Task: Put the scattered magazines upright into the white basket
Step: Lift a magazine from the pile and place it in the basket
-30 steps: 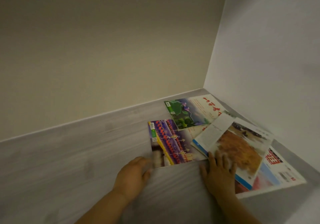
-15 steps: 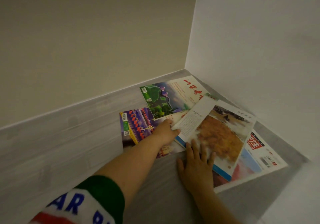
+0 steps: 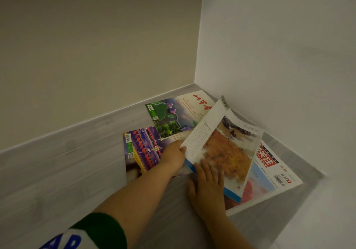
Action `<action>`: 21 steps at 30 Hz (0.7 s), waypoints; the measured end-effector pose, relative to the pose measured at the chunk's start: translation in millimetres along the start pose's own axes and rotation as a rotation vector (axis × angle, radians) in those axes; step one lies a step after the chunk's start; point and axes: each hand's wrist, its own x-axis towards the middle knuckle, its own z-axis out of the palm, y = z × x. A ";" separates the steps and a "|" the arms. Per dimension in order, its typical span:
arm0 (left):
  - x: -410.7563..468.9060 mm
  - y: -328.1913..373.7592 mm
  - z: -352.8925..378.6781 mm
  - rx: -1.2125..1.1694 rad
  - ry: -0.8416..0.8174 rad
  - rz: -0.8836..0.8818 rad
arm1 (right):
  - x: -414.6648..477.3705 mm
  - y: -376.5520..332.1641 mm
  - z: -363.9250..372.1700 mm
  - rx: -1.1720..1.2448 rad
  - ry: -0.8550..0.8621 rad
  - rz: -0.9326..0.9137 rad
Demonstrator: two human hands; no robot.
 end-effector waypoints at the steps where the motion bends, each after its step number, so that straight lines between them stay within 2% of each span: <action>1: -7.3 -2.4 -4.3 -0.077 0.036 -0.003 | -2.8 -0.7 -2.9 0.054 0.035 0.021; 4: -30.2 -13.0 -25.3 -0.239 0.171 0.012 | -5.9 -2.2 -10.9 0.238 0.143 0.143; 7: -54.7 -26.2 -51.3 -0.330 0.306 0.012 | 1.8 -3.4 -27.2 0.436 0.145 0.320; 8: -63.4 -30.1 -60.3 -0.393 0.333 0.003 | 7.2 -2.4 -33.3 0.515 0.148 0.329; 10: -82.4 -37.1 -79.7 -0.498 0.375 0.001 | 18.2 -8.2 -48.6 0.660 0.113 0.342; 14: -129.3 -60.2 -117.8 -0.630 0.414 0.036 | 34.4 -59.3 -76.5 1.193 -0.017 0.440; 18: -180.3 -87.7 -153.3 -0.656 0.530 0.059 | 37.3 -119.4 -91.9 1.307 -0.119 0.308; 21: -218.0 -113.2 -190.5 -0.640 0.609 0.054 | 26.7 -177.1 -96.1 1.444 -0.325 0.124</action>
